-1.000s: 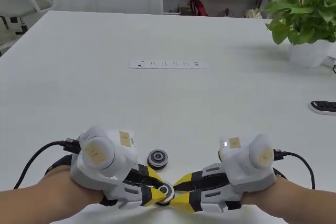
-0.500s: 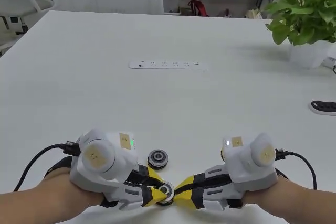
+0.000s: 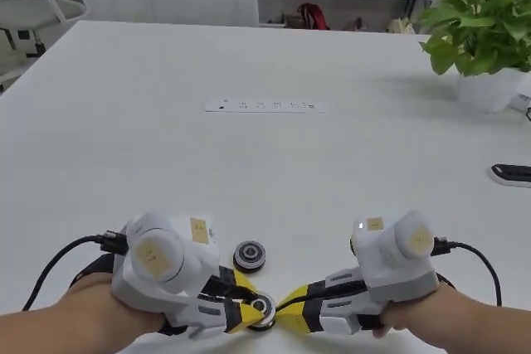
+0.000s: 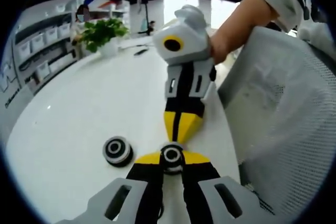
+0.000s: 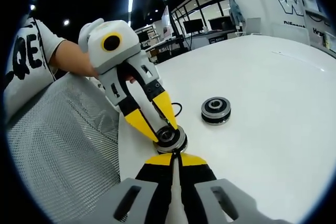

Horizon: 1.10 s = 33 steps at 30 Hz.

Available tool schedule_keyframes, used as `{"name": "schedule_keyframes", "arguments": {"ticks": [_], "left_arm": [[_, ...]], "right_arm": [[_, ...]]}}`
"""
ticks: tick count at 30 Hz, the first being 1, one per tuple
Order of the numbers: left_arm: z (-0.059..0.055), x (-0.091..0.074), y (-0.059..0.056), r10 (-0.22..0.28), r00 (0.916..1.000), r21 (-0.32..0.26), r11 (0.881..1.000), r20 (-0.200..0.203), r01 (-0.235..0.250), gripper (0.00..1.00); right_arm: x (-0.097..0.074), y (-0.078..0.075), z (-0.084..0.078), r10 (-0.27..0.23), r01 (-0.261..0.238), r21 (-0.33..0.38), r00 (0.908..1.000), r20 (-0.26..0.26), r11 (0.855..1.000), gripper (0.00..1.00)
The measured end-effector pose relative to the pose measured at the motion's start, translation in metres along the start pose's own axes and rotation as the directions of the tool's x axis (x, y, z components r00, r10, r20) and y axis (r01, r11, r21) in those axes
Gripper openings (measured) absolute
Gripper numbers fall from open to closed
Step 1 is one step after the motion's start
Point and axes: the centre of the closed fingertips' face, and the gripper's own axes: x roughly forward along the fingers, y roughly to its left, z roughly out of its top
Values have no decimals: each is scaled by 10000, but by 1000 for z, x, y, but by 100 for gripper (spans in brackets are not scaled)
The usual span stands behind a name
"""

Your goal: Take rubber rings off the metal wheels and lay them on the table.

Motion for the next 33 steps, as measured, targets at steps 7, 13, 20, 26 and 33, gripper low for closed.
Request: {"name": "schedule_keyframes", "arguments": {"ticks": [7,13,20,26,33], "left_arm": [[0,0,0,131,9999,-85,9999,-62,-131,13],[0,1,0,199,9998,-116,9997,-76,-200,13],[1,1,0,215,9997,-145,9997,-86,-216,13],[0,1,1,221,9997,-187,9996,-86,-222,13],[0,1,1,247,9997,-195,9995,-93,-249,13]], "right_arm": [[-2,-2,0,-51,36,669,9998,213,9977,0],[-5,-4,1,-27,-27,1191,9990,455,9929,0],[-6,-4,2,-4,-97,1483,9977,683,9889,0],[-9,-4,6,33,-209,1793,9952,976,9836,0],[-11,-4,11,24,-293,2088,9918,1278,9775,0]]}}
